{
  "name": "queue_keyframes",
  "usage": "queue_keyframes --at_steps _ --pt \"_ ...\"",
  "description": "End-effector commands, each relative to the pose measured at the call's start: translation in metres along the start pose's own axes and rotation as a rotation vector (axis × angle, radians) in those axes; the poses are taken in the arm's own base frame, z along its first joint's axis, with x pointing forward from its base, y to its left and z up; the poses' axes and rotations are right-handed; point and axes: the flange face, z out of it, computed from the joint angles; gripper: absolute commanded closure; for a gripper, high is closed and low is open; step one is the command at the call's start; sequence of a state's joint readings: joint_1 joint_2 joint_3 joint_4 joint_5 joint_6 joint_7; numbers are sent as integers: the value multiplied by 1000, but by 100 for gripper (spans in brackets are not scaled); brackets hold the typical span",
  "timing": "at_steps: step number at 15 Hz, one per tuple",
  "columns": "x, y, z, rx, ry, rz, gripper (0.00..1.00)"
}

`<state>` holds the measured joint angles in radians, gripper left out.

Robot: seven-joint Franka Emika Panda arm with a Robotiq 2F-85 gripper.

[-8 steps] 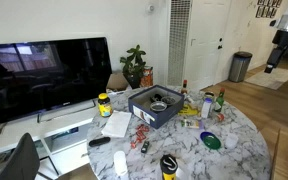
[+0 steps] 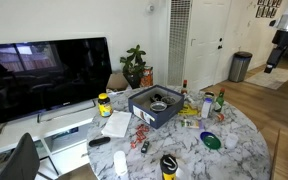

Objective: Remove both the metallic and clear cup from the shoe box at the same time and put them on the table, pick up the clear cup and put it in the metallic cup

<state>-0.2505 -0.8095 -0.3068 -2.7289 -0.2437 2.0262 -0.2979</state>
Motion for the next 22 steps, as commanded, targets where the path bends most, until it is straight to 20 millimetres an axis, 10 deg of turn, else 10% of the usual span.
queue_keyframes --at_steps 1,6,10,18,19,22 --pt "36 -48 12 61 -4 -168 0" --pt "97 -170 39 151 -12 -423 0" --pt "154 -229 59 119 32 -456 0" --pt "279 -267 119 31 29 -388 0" --pt "252 -261 101 42 51 -398 0" --pt "277 -266 121 41 40 -397 0"
